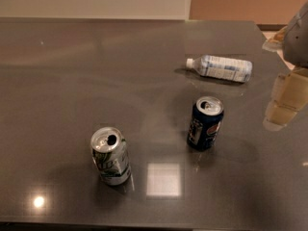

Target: Move blue plastic bottle near pepsi can

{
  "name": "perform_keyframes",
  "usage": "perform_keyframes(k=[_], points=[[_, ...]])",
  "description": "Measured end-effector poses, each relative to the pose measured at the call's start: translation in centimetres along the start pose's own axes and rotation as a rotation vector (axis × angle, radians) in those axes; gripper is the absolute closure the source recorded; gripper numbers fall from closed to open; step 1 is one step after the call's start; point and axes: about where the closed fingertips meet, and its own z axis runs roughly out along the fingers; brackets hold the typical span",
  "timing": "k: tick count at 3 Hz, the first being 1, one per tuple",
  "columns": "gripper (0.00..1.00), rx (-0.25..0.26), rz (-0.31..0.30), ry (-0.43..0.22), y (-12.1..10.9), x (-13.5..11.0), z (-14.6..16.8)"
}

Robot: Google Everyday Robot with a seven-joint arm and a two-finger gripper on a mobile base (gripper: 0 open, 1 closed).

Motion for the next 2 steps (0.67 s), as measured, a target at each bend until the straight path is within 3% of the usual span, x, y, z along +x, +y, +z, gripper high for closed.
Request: perform_keyframes(k=[2], points=[[0.00, -0.001, 0.013, -0.023, -2.2, 0.1, 0.9]])
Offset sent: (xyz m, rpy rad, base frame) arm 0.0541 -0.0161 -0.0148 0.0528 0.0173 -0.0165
